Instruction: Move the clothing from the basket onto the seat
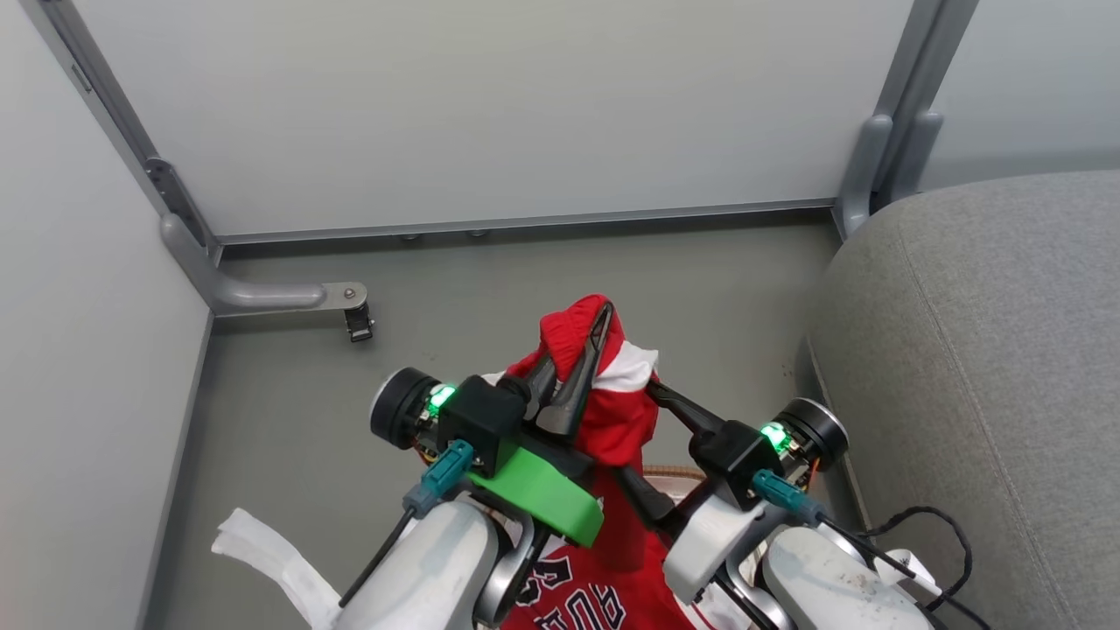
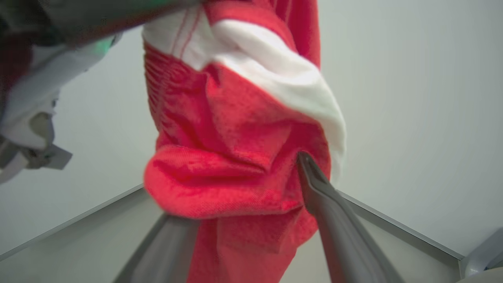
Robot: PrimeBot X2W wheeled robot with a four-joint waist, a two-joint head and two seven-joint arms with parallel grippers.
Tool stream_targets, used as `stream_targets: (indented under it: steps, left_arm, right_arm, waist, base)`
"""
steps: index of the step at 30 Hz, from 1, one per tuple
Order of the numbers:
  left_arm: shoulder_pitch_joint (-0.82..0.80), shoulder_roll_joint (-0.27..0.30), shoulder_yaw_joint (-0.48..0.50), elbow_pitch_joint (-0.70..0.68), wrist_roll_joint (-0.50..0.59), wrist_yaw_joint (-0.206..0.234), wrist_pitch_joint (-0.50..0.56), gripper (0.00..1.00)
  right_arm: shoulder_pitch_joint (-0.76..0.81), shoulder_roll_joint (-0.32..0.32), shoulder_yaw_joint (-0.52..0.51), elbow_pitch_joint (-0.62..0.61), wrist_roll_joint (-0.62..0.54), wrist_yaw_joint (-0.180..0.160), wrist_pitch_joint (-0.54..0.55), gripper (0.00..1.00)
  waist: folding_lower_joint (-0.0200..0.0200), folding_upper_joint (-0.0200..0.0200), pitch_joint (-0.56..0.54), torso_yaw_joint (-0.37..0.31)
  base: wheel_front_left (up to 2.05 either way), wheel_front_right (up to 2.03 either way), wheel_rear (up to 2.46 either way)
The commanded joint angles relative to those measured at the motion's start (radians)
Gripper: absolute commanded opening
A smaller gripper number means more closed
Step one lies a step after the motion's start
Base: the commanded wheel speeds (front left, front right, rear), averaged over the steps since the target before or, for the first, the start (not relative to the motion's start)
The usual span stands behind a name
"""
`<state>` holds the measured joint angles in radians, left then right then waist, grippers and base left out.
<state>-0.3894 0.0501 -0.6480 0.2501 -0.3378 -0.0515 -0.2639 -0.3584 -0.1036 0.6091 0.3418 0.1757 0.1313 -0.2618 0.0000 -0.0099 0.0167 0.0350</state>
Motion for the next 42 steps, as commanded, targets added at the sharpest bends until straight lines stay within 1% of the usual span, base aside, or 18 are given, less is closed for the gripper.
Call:
stream_targets:
  steps: [1,2,5,10,11,12,13,16,18,21,25,28,32,38,42]
  left_arm:
    - [0.004,0.001,-0.012,-0.003,-0.013,0.001,-0.001,0.00]
    - [0.004,0.001,-0.019,-0.003,-0.017,0.002,-0.001,0.00]
    - [0.005,0.001,-0.043,-0.004,-0.031,0.008,-0.001,0.00]
    - [0.006,0.001,-0.045,0.003,-0.039,0.016,-0.001,0.00]
    - [0.007,0.001,-0.039,0.004,-0.036,0.020,-0.001,0.19]
    - [0.011,0.001,-0.035,0.007,-0.034,0.024,-0.001,0.47]
    - [0.014,0.001,-0.032,0.012,-0.030,0.027,-0.001,1.00]
    - [0.026,0.001,-0.024,0.039,-0.027,0.026,0.000,1.00]
    - [0.023,0.002,-0.015,0.071,-0.021,0.019,-0.001,1.00]
    - [0.026,0.002,-0.001,0.104,-0.007,0.013,-0.001,1.00]
    - [0.032,0.002,0.027,0.123,0.000,0.002,-0.001,1.00]
    - [0.040,0.002,0.040,0.132,0.006,-0.008,-0.001,1.00]
    - [0.048,0.003,0.053,0.140,0.014,-0.017,-0.001,1.00]
    - [0.067,0.003,0.060,0.151,0.017,-0.027,-0.001,1.00]
    - [0.075,0.003,0.063,0.157,0.022,-0.035,-0.001,1.00]
  right_arm:
    - [-0.009,0.005,0.003,0.030,0.001,-0.001,-0.005,0.47]
    - [-0.012,0.009,0.006,0.047,0.011,-0.001,-0.005,0.00]
    - [-0.028,0.025,-0.001,0.088,0.037,-0.001,-0.005,0.00]
    - [-0.023,0.036,-0.007,0.103,0.058,-0.001,-0.005,0.00]
    - [-0.017,0.036,-0.013,0.101,0.064,-0.001,-0.005,0.00]
    - [-0.011,0.037,-0.017,0.097,0.068,-0.001,-0.005,0.00]
    - [-0.003,0.037,-0.024,0.092,0.071,-0.001,-0.005,0.00]
    - [0.017,0.037,-0.062,0.073,0.082,-0.001,-0.005,0.00]
    - [0.043,0.034,-0.102,0.051,0.088,-0.001,-0.005,0.00]
    - [0.065,0.028,-0.132,0.022,0.086,-0.001,-0.005,0.00]
    - [0.087,0.011,-0.170,-0.010,0.092,-0.001,-0.005,0.00]
    - [0.106,0.009,-0.222,-0.031,0.102,-0.001,-0.005,0.00]
    - [0.129,0.005,-0.281,-0.058,0.097,-0.001,-0.005,0.00]
    - [0.158,0.001,-0.335,-0.086,0.093,-0.001,-0.005,0.00]
    - [0.160,-0.008,-0.348,-0.080,0.090,-0.001,-0.005,0.00]
  waist:
    - [0.0000,0.0099,-0.003,0.018]
    - [0.0000,0.0099,-0.004,0.023]
    - [0.0000,0.0099,-0.006,0.038]
    - [0.0000,0.0099,-0.006,0.038]
    - [0.0000,0.0099,-0.006,0.031]
    - [0.0000,0.0099,-0.005,0.024]
    - [0.0000,0.0099,-0.004,0.013]
    - [0.0000,0.0099,0.001,-0.024]
    - [0.0000,0.0099,0.010,-0.070]
    - [0.0000,0.0099,0.030,-0.142]
    - [0.0000,0.0099,0.058,-0.247]
    - [0.0000,0.0099,0.072,-0.324]
    - [0.0000,0.0099,0.084,-0.407]
    - [0.0000,0.0099,0.090,-0.490]
    - [0.0000,0.0099,0.102,-0.525]
  base:
    - [0.00,0.00,0.00]
    - [0.00,0.00,0.00]
    - [0.00,0.00,0.00]
    - [0.00,0.00,0.00]
    - [0.00,0.00,0.00]
    - [0.00,0.00,0.00]
    - [0.00,0.00,0.00]
    - [0.00,0.00,0.00]
    - [0.00,0.00,0.00]
    - [0.00,0.00,0.00]
    - [0.00,0.00,0.00]
    - [0.00,0.00,0.00]
    - [0.00,0.00,0.00]
    - [0.00,0.00,0.00]
    - [0.00,0.00,0.00]
